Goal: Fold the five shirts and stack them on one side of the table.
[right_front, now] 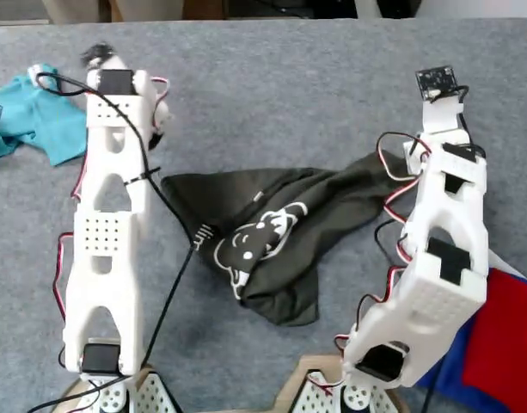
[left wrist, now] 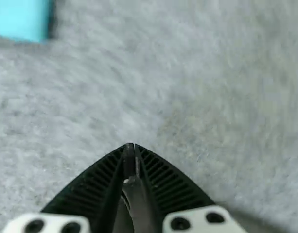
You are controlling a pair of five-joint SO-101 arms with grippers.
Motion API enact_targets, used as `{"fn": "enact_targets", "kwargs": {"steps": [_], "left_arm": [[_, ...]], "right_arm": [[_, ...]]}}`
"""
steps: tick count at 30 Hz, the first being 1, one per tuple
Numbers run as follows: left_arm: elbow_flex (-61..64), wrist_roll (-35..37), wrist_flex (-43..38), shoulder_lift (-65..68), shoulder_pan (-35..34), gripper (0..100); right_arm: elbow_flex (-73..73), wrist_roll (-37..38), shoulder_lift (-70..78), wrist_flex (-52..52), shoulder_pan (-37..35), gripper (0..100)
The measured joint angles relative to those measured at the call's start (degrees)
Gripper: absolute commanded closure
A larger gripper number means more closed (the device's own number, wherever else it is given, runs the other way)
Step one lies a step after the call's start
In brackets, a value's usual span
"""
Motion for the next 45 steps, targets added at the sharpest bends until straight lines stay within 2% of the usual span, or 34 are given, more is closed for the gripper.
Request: {"fn": "enact_targets", "kwargs": {"steps": [3, 7, 13, 17, 21, 29, 35, 45], "left_arm": [[6.33, -6.15, 0.00, -4.40, 4.48, 98], [23.12, -13.10, 0.00, -17.67, 10.02, 98], [50.29, -15.30, -0.09, -36.66, 11.87, 98], [61.89, -17.85, -0.62, -41.23, 16.18, 91], [65.58, -17.14, -5.10, -41.23, 17.67, 88], [66.20, -9.32, -11.52, -41.23, 18.37, 85], [67.25, -9.76, -12.31, -41.23, 21.71, 85], [79.56, -10.20, -24.53, -41.23, 22.07, 85]], "right_arm": [[-0.18, -0.18, 0.70, 0.00, 0.00, 99.4], [-0.18, -0.18, 0.88, 0.00, 0.00, 99.4], [-0.18, -0.18, 0.88, 0.00, 0.00, 99.4], [-0.18, -0.18, 0.88, 0.00, 0.00, 99.4], [-0.18, -0.18, 0.88, 0.00, 0.00, 99.4], [-0.18, -0.18, 0.88, 0.00, 0.00, 99.4], [-0.18, -0.18, 0.88, 0.00, 0.00, 99.4], [-0.18, -0.18, 0.88, 0.00, 0.00, 99.4]]}}
